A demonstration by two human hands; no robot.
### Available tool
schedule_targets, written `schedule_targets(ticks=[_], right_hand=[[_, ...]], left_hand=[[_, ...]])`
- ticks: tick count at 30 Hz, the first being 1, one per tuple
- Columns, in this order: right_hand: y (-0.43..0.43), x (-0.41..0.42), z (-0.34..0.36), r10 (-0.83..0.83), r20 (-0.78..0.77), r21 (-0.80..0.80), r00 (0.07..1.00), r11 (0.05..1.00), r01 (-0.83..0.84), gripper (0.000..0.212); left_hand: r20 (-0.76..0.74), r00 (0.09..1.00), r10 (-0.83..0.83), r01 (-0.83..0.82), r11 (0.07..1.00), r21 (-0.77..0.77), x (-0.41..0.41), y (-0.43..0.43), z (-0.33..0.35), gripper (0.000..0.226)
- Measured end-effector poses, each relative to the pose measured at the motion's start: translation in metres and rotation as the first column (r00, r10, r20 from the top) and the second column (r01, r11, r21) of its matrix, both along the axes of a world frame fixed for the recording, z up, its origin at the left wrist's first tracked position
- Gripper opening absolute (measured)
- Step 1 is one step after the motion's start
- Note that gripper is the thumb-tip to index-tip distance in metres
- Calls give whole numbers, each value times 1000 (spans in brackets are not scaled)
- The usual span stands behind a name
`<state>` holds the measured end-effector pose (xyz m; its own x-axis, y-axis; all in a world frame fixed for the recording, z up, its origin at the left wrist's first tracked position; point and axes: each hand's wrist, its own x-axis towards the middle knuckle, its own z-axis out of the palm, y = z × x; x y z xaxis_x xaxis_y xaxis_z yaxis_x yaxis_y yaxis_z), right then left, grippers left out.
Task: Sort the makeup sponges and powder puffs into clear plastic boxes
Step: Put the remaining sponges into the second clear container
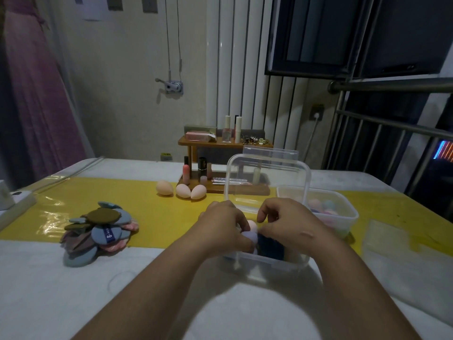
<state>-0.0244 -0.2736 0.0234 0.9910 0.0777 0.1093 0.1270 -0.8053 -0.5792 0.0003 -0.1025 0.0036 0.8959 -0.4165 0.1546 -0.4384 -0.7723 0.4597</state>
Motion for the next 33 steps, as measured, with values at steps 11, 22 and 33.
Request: schedule_targets(ticks=[11, 22, 33], right_hand=[[8, 6, -11, -65, 123, 26, 990, 998, 62, 19], [23, 2, -16, -19, 100, -98, 995, 995, 29, 33], [26, 4, -16, -32, 174, -216, 984, 974, 70, 36]], left_hand=[[-95, 994, -57, 31, 968, -249, 6, 16, 0, 25], [-240, 903, 357, -430, 758, -490, 58, 40, -18, 47], [-77, 912, 402, -408, 911, -69, 113, 36, -41, 50]])
